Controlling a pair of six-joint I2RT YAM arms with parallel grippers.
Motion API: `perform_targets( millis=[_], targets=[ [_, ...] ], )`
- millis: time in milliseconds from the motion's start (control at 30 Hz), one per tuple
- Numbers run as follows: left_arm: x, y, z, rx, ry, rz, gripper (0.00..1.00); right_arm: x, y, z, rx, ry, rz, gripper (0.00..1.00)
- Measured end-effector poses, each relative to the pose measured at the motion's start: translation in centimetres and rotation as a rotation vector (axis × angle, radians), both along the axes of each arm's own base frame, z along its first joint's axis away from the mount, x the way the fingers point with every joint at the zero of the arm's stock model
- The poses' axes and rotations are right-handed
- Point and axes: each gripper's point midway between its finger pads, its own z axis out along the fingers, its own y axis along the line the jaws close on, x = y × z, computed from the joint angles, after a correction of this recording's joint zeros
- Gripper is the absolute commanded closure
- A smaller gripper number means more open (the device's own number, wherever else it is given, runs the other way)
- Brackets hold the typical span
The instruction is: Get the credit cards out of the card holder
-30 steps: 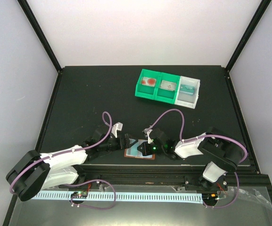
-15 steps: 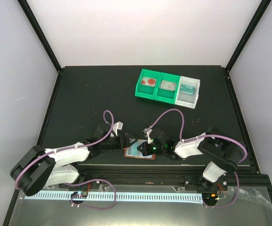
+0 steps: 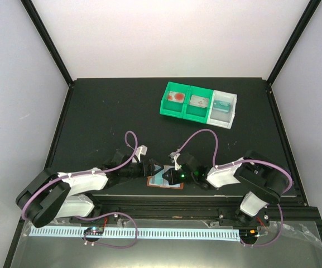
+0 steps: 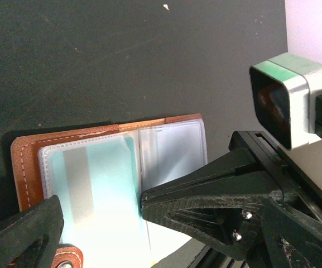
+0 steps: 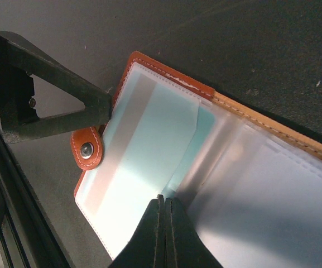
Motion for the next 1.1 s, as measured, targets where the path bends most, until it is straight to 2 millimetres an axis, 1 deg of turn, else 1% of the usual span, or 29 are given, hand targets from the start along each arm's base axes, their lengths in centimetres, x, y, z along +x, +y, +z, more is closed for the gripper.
perform_targets(
  millis=[233,1100],
  targets=[
    [0.29,-0.18,0.09,0.006,-0.017,-0.012,0.03,0.01,0.00,0.01,0.000,-0.002,0.001,0.99],
    [0.12,0.00,0.10,0.028,-0.041,-0.035,0.03,0.07,-0.03,-0.01,-0.003,-0.009,0.002,0.99]
  ],
)
